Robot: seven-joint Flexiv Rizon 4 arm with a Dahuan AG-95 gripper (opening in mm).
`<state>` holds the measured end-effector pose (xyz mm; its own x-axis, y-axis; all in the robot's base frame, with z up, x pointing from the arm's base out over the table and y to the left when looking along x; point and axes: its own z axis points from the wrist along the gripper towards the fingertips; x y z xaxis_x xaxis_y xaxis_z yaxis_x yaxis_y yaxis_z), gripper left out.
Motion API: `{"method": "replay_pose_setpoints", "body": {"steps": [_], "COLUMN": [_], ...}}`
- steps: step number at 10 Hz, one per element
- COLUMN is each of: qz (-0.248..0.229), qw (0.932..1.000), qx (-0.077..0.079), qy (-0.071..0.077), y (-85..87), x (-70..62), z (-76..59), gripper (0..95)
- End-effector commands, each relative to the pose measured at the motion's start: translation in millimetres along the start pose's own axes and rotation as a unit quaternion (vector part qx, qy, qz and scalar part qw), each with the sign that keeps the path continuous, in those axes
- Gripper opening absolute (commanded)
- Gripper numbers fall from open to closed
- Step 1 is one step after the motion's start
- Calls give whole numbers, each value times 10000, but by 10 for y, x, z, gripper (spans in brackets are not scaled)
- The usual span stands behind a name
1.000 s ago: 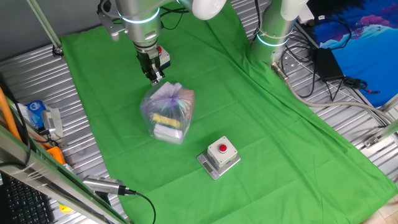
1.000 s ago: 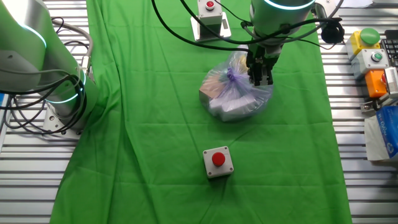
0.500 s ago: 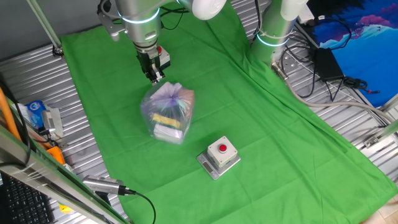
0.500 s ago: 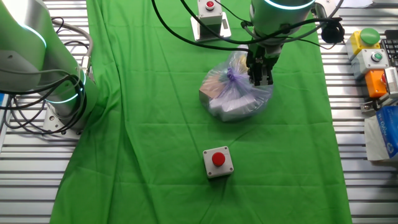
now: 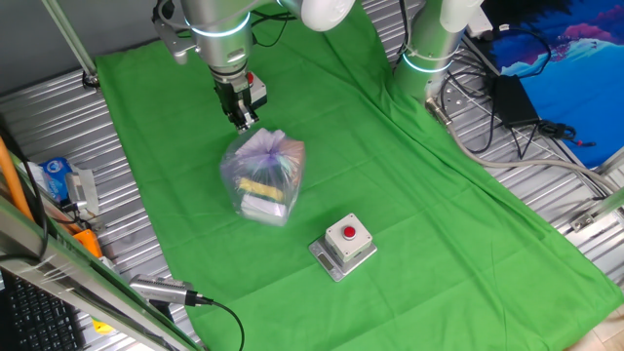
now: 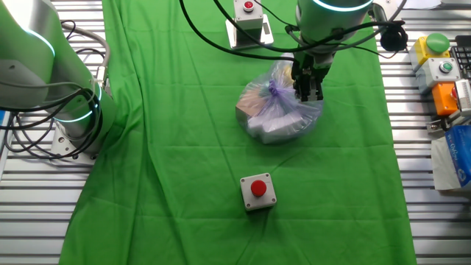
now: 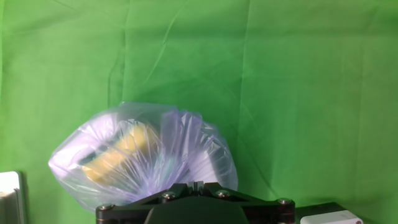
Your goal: Pick up a bag of things
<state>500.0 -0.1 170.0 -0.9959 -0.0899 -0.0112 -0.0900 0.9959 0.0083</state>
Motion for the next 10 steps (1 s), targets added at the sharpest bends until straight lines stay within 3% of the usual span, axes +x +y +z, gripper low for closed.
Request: {"method": "replay_pose_setpoints", "body": {"steps": [1, 10], "qz": [-36, -290], "qw": [10000, 9996], "qx": [6, 16], "qy": [2, 5], "y": [1, 1], "x": [0, 1], "z": [0, 0], "gripper": [0, 0]}}
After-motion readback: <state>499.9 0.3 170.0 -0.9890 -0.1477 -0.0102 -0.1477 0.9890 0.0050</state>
